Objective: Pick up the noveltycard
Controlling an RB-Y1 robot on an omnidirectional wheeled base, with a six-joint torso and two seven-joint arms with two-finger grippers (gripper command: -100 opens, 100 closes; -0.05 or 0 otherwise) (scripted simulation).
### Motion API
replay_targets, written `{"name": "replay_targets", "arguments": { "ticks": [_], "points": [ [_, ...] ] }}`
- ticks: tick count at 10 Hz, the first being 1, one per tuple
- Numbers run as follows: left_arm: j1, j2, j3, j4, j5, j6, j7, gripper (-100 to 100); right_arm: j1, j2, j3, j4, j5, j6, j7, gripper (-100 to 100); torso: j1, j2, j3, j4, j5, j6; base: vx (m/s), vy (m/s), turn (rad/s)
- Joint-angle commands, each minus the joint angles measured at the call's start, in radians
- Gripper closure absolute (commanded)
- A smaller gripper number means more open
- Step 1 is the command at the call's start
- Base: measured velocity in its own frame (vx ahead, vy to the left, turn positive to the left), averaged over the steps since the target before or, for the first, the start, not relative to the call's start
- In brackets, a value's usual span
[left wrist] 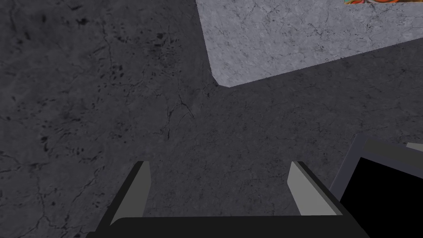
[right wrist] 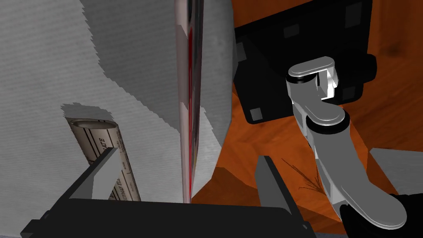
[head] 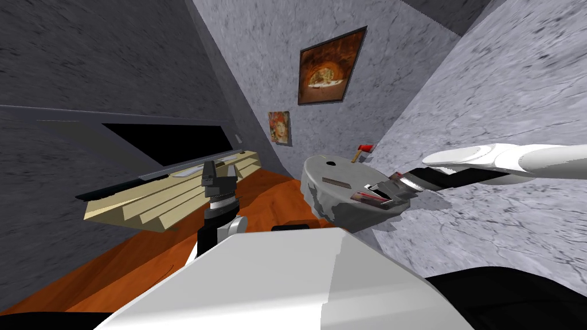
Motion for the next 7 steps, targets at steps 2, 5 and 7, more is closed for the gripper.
{"name": "replay_targets", "arguments": {
  "ticks": [2, 5, 7],
  "points": [
    [0.0, 0.0, 0.0, 0.0, 0.0, 0.0, 0.0, 0, 0.03, -0.06, 0.018, 0.028, 0.024, -0.026, -0.012, -100, 0.0, 0.0, 0.0, 0.0, 0.0, 0.0, 0.02, -0.002, 0.035],
    [0.0, 0.0, 0.0, 0.0, 0.0, 0.0, 0.0, 0, 0.033, -0.064, 0.025, 0.032, 0.028, -0.028, -0.009, 0, 0.0, 0.001, 0.001, 0.0, 0.0, 0.0, 0.006, -0.001, 0.009],
    [0.0, 0.0, 0.0, 0.0, 0.0, 0.0, 0.0, 0, 0.05, -0.021, 0.03, 0.037, 0.047, 0.004, -0.001, -100, 0.001, 0.001, 0.001, 0.0, 0.0, 0.0, 0.006, 0.027, 0.077]
  ]
}}
